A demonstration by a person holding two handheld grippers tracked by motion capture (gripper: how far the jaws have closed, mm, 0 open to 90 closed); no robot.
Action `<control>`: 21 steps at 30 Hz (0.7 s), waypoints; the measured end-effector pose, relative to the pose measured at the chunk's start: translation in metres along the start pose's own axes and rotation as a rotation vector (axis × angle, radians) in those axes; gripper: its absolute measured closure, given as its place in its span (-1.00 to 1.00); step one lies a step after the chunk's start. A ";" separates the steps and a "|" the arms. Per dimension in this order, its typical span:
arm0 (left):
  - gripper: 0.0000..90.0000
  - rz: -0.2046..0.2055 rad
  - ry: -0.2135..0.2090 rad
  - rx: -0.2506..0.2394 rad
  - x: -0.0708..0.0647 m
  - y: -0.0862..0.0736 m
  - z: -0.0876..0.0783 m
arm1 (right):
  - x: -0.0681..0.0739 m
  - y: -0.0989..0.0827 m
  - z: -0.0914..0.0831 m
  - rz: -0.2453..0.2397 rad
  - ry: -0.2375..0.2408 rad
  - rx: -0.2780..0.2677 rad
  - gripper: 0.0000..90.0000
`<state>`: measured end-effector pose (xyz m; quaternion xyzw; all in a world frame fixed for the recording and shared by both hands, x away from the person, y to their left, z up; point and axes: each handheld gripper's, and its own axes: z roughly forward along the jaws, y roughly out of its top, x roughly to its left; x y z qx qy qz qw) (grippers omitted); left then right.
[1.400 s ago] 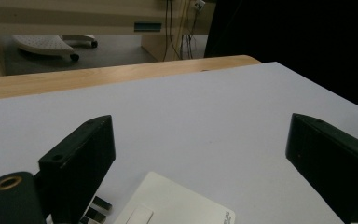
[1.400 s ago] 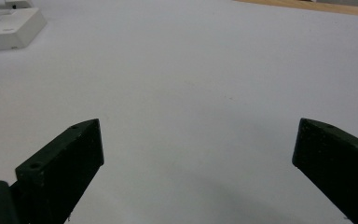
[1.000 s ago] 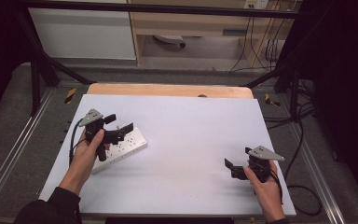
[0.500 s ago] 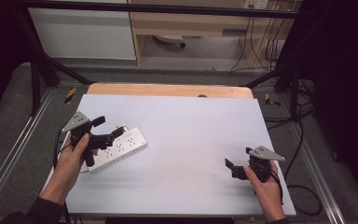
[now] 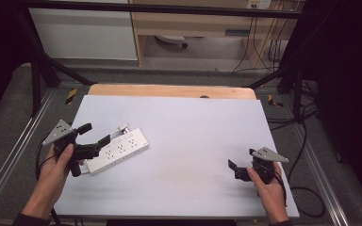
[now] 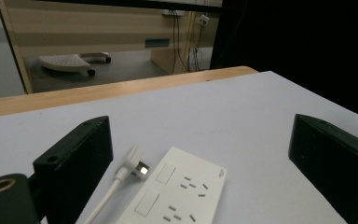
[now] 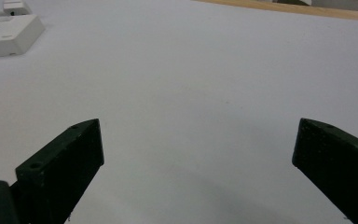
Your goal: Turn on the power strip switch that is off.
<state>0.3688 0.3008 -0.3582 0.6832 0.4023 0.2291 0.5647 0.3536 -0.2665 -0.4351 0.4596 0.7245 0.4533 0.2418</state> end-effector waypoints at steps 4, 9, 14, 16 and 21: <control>-0.86 0.007 0.014 -0.002 0.004 -0.009 -0.009 | 0.000 0.000 0.000 -0.002 -0.002 0.000 -0.95; -0.86 0.002 0.028 -0.003 0.009 -0.020 -0.017 | -0.001 0.000 0.000 0.002 -0.004 -0.002 -0.95; -0.86 0.008 0.046 0.007 0.012 -0.033 -0.023 | -0.002 0.000 -0.001 0.006 -0.006 -0.003 -0.95; -0.86 0.012 0.056 0.016 0.013 -0.039 -0.025 | -0.002 0.000 -0.001 0.010 -0.006 -0.005 -0.95; -0.85 0.015 0.069 0.047 0.012 -0.057 -0.028 | -0.004 -0.001 0.000 0.010 -0.012 0.008 -0.95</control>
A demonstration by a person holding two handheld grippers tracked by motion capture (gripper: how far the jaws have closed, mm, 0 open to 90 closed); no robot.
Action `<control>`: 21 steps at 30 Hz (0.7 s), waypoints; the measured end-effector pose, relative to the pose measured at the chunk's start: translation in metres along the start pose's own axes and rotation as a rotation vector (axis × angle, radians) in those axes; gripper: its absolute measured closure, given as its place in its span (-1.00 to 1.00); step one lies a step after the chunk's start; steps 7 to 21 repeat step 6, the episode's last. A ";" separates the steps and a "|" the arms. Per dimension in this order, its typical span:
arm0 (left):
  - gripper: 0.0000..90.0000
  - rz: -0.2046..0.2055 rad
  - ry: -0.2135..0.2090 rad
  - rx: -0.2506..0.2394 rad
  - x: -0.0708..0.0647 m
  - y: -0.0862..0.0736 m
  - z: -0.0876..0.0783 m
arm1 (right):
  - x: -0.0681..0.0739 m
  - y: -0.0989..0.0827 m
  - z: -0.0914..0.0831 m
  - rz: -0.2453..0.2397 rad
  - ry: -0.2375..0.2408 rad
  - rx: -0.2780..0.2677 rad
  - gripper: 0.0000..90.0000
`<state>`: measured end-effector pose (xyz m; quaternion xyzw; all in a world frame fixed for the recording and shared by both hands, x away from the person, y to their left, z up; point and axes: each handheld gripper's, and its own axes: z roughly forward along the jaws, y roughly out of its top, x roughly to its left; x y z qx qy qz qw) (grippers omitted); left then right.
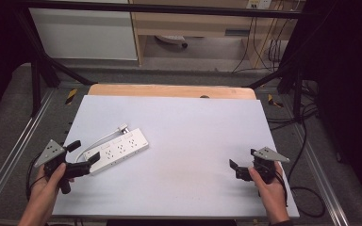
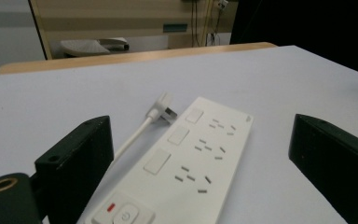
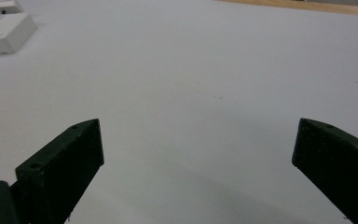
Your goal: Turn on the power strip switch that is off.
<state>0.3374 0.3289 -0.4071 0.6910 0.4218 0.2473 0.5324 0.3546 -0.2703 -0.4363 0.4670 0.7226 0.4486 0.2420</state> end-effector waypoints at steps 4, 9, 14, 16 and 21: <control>-0.85 0.018 0.003 0.052 -0.005 -0.017 -0.003 | -0.003 -0.006 0.007 0.006 -0.049 0.078 -0.95; -0.85 0.013 0.000 0.067 -0.007 -0.022 -0.004 | -0.005 -0.011 0.015 0.012 -0.086 0.157 -0.95; -0.85 0.013 0.000 0.067 -0.007 -0.022 -0.004 | -0.005 -0.011 0.015 0.012 -0.086 0.157 -0.95; -0.85 0.013 0.000 0.067 -0.007 -0.022 -0.004 | -0.005 -0.011 0.015 0.012 -0.086 0.157 -0.95; -0.85 0.013 0.000 0.067 -0.007 -0.022 -0.004 | -0.005 -0.011 0.015 0.012 -0.086 0.157 -0.95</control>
